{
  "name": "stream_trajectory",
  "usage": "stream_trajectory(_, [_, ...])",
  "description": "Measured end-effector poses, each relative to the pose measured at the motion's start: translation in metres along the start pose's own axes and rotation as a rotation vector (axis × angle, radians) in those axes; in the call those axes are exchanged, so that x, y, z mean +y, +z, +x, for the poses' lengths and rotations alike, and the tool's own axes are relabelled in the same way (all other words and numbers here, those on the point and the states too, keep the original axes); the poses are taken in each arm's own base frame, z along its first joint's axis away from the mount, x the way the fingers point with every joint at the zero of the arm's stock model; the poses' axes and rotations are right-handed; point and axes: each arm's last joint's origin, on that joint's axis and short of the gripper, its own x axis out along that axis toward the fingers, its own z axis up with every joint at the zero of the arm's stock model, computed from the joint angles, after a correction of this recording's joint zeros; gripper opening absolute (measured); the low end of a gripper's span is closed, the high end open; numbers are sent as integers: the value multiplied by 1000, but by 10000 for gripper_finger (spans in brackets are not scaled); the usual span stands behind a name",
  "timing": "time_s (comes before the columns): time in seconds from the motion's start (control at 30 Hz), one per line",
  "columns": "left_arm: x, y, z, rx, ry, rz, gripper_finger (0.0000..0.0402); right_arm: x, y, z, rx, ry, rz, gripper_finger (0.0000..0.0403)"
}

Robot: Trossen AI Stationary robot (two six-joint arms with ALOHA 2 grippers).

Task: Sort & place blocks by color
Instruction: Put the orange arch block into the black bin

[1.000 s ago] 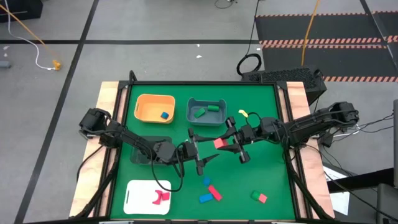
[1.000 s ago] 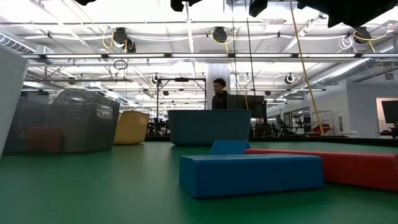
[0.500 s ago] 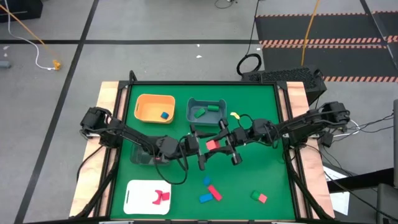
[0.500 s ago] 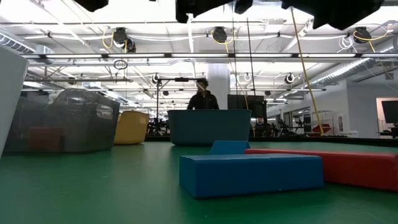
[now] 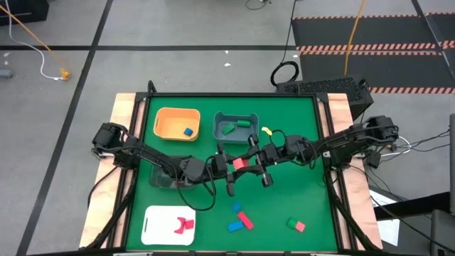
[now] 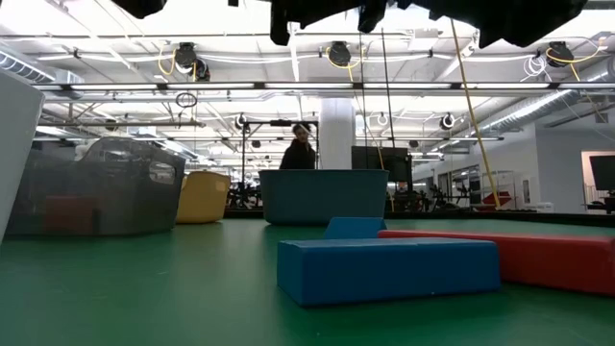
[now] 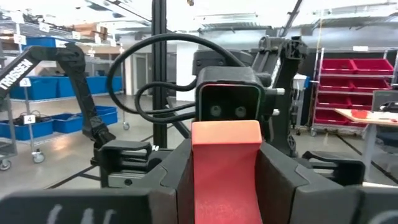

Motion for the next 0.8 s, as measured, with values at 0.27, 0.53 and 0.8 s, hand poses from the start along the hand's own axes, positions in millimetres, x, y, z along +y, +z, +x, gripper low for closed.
stream_trajectory(0.27, [-4, -2, -2, 18, -21, -23, 134, 1, -6, 0, 58, 38, 38, 175])
stream_trajectory(0.53, [-11, -2, -6, 23, -33, -22, 134, 2, 8, -15, 166, 27, 71, 221])
stream_trajectory(0.8, [-16, -2, -9, 47, -45, -27, 134, 5, 30, -49, 315, -46, 154, 231])
